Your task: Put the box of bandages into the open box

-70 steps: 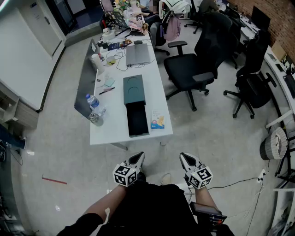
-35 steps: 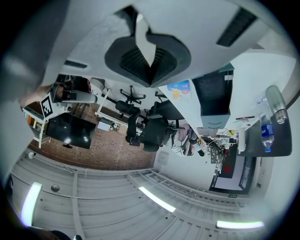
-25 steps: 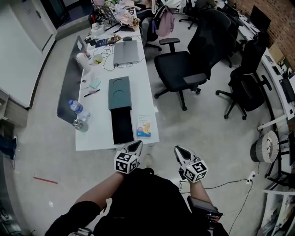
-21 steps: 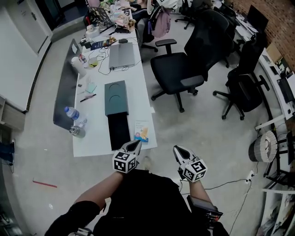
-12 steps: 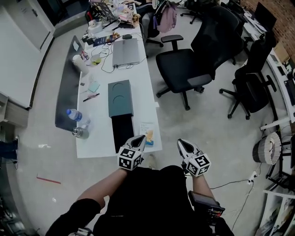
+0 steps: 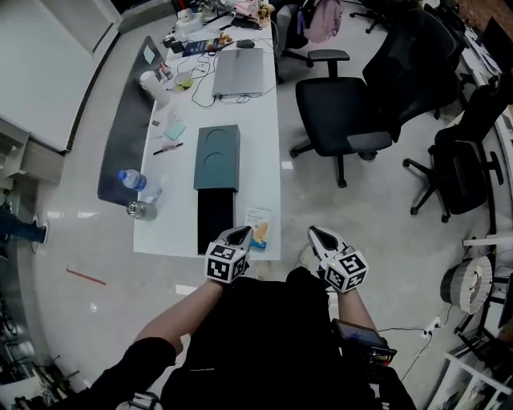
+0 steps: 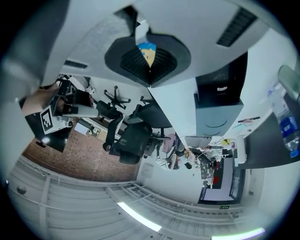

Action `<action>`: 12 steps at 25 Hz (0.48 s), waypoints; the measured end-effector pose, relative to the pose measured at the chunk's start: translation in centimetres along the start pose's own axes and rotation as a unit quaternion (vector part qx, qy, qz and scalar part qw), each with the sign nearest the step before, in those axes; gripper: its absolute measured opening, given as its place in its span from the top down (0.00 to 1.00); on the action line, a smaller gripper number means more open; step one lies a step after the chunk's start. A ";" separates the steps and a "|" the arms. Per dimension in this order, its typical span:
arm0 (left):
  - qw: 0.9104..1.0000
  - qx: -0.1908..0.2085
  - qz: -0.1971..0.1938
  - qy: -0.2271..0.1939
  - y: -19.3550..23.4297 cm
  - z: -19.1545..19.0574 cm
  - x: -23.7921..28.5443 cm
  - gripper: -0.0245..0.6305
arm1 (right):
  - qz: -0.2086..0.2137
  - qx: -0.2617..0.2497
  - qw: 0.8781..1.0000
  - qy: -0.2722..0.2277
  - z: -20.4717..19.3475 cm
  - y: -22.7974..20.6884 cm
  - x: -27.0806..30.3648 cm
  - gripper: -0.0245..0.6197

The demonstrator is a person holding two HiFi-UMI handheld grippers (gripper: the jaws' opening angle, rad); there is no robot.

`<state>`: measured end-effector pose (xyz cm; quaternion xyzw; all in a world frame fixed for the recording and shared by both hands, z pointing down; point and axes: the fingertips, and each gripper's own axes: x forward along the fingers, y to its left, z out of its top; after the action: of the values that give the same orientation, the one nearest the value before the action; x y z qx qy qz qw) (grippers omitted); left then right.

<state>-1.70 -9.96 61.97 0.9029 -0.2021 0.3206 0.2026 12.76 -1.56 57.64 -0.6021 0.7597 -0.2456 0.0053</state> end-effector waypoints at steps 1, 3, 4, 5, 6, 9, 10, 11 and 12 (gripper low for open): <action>1.000 -0.011 0.010 0.005 0.2 -0.1 0.3 0.95 | 0.012 -0.004 1.000 0.005 0.2 -0.5 0.3 0.92; 0.999 -0.024 0.031 0.010 0.3 -0.1 0.9 0.95 | 0.033 -0.010 0.999 0.013 0.9 -1.6 0.8 0.92; 0.999 -0.028 0.043 0.012 0.3 -0.1 1.2 0.95 | 0.042 -0.012 0.999 0.016 1.3 -2.2 1.0 0.92; 0.998 -0.034 0.055 0.014 0.4 0.0 1.4 0.95 | 0.052 -0.014 0.998 0.019 1.7 -2.8 1.2 0.92; 0.997 -0.040 0.067 0.017 0.3 0.1 1.6 0.95 | 0.062 -0.015 0.998 0.021 2.1 -3.3 1.2 0.92; 0.994 -0.057 0.094 0.024 0.0 0.0 2.5 0.95 | 0.087 -0.016 0.996 0.029 2.6 -5.0 1.5 0.92; 0.993 -0.062 0.101 0.028 0.0 -0.1 2.8 0.95 | 0.094 -0.015 0.995 0.032 2.6 -5.6 1.6 0.92; 0.992 -0.066 0.108 0.032 0.0 -0.3 3.1 0.95 | 0.101 -0.014 0.994 0.035 2.5 -6.0 1.8 0.92; 0.990 -0.070 0.115 0.036 0.0 -0.5 3.2 0.95 | 0.107 -0.012 0.993 0.039 2.3 -6.3 2.0 0.92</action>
<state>0.29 -10.47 64.48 0.8453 -0.3187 0.3594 0.2340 18.64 -5.23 58.62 -0.5070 0.8225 -0.2578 -0.0051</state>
